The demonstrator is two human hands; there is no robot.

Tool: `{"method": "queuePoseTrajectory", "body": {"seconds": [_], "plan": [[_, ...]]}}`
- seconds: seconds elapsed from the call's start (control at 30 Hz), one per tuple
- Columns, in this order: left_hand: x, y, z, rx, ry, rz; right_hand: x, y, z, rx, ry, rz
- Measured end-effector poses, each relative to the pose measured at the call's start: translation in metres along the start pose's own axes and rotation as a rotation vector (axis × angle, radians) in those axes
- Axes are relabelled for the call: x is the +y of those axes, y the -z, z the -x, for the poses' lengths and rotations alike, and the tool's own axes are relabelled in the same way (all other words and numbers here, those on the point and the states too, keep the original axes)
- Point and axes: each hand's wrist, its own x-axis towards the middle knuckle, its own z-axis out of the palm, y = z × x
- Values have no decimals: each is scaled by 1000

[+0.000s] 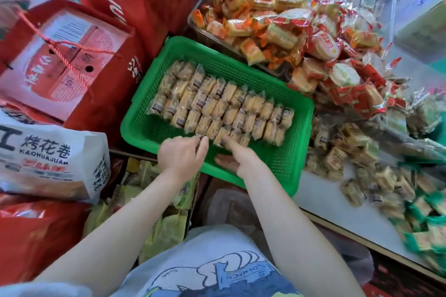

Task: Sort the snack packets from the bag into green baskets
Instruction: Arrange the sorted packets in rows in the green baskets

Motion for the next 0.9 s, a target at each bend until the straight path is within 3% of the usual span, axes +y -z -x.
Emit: {"method": "queuePoseTrajectory", "body": {"seconds": [0.07,0.17,0.37,0.67,0.77,0.9], "plan": [[-1,-1,0,-4,-1,-6,-3,-6,1,-107,-43,-258],[0,0,0,-17,-4,5,-10,-8,-1,-115,-26,-358],[0,1,1,-89,22,-16,-7,-2,-11,-86,127,-230],[9,10,-3,-217,134,-42,-7,39,17,-283,86,-135],[32,18,-9,-206,243,206,-5,78,34,-327,179,-161],[114,22,-19,-299,179,512,3,163,52,-242,411,-215]]}}
